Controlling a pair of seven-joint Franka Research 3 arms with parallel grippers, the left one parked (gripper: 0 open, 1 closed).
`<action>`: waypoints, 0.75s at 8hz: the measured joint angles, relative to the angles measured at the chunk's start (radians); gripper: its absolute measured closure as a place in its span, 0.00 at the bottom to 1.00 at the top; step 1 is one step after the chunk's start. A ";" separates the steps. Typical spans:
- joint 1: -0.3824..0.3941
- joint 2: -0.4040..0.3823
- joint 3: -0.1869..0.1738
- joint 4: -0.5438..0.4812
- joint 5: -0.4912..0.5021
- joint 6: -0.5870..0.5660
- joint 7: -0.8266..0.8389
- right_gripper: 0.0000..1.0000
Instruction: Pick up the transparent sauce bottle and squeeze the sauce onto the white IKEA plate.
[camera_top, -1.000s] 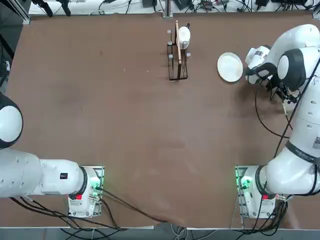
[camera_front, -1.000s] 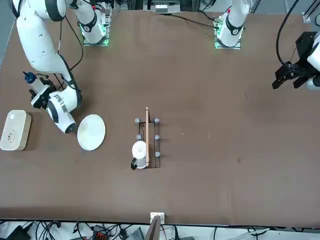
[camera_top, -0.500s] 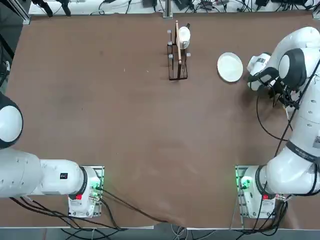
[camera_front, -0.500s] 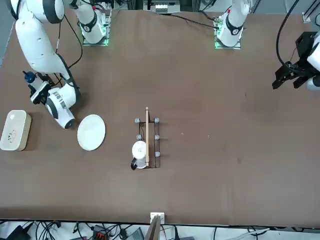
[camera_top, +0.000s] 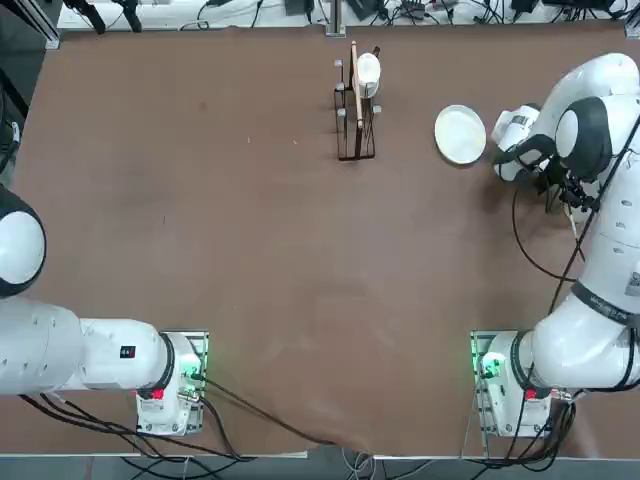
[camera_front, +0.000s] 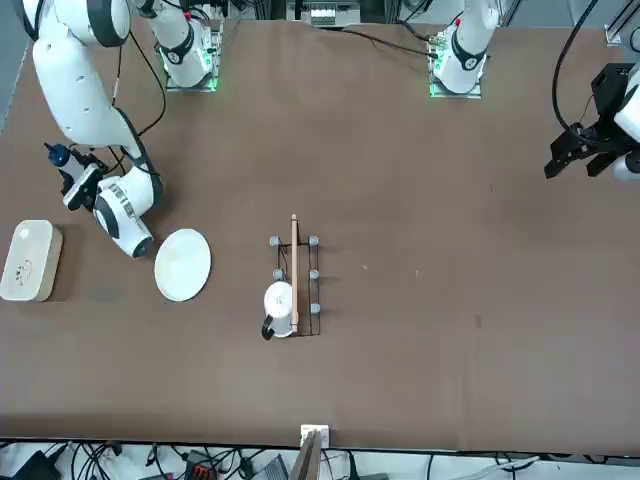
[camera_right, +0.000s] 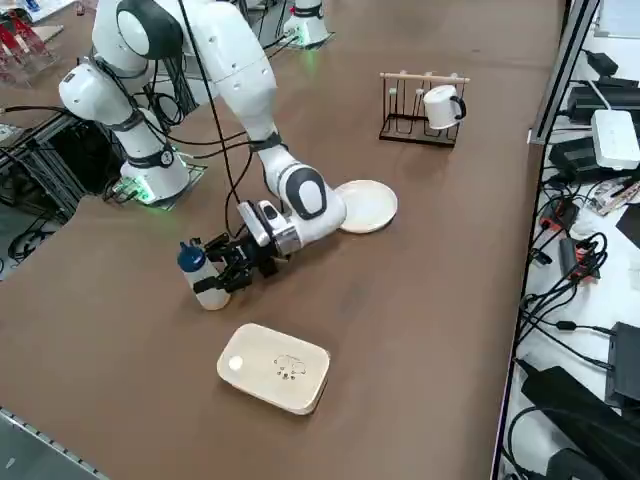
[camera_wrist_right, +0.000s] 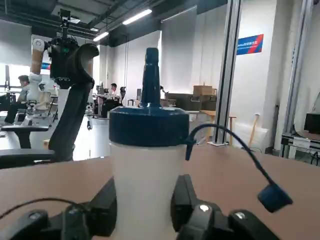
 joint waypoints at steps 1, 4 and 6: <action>0.017 -0.015 0.001 0.025 0.000 -0.003 -0.045 0.50; 0.066 -0.117 0.013 0.094 0.006 -0.033 -0.246 0.50; 0.094 -0.164 0.020 0.224 0.053 -0.089 -0.411 0.50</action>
